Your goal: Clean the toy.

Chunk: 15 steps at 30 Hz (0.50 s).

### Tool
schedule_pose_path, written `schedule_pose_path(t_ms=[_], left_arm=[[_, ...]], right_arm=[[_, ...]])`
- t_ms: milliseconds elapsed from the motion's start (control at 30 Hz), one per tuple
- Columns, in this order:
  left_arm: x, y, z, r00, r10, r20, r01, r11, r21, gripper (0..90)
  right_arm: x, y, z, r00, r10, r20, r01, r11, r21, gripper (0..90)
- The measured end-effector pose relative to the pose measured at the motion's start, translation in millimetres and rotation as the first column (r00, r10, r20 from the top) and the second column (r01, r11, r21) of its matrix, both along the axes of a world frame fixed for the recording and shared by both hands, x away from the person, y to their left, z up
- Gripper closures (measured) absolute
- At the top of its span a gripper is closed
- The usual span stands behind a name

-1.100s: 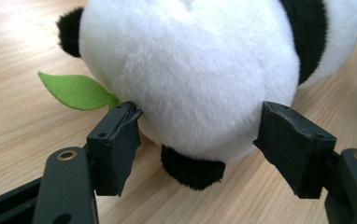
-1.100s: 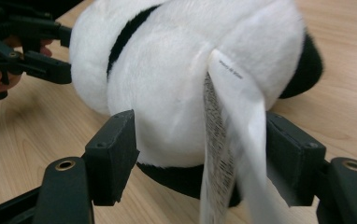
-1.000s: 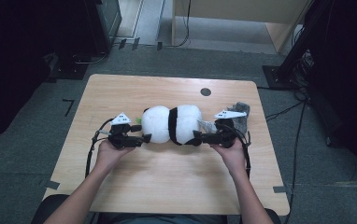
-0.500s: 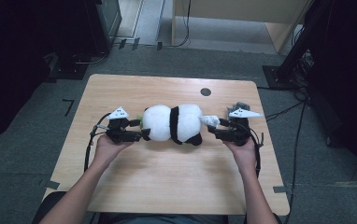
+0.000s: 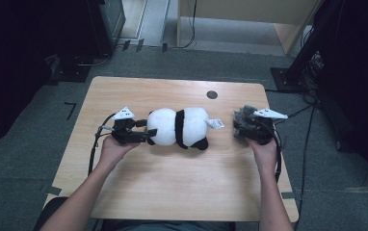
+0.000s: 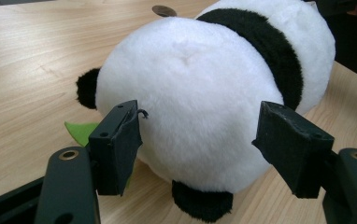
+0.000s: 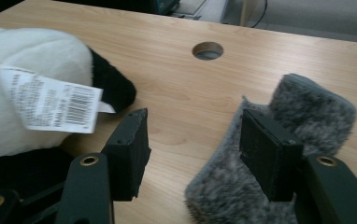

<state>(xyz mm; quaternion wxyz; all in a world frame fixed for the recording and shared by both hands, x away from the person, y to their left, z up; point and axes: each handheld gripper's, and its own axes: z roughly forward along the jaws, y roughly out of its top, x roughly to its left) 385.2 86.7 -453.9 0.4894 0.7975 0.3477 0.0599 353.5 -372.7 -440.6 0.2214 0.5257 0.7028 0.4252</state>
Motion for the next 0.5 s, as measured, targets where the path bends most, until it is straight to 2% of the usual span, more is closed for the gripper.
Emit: schedule_pose_path(t_ms=[100, 167, 267, 367, 500], left_arm=[[-1.2, -0.9, 1.5, 1.0, -0.006, 0.002, 0.006, 0.9996, 0.028, 30.2], [-2.5, -0.9, 3.1, 1.0, -0.007, 0.005, 0.006, 0.9993, 0.036, 30.0], [0.4, -1.3, 8.1, 1.0, -0.001, 0.006, 0.001, 0.9999, 0.012, 30.1], [8.0, -5.4, 14.1, 1.0, -0.002, 0.002, 0.002, 0.9999, 0.015, 30.2], [14.2, -10.6, 16.5, 0.9999, -0.01, 0.005, 0.009, 0.9998, 0.019, 30.0]], right_arm=[[4.8, -8.9, -1.8, 1.0, -0.007, 0.004, 0.007, 1.0, -0.013, 44.5], [8.2, -15.1, -2.0, 0.9996, -0.028, -0.002, 0.028, 1.0, 0.002, 44.5], [12.5, -25.6, -5.6, 0.9981, -0.06, 0.01, 0.06, 0.998, 0.034, 44.5], [18.6, -34.6, -12.2, 0.9956, -0.091, 0.02, 0.091, 0.996, 0.007, 44.5], [28.4, -44.1, -24.4, 0.9918, -0.127, -0.016, 0.127, 0.992, 0.01, 44.3]])
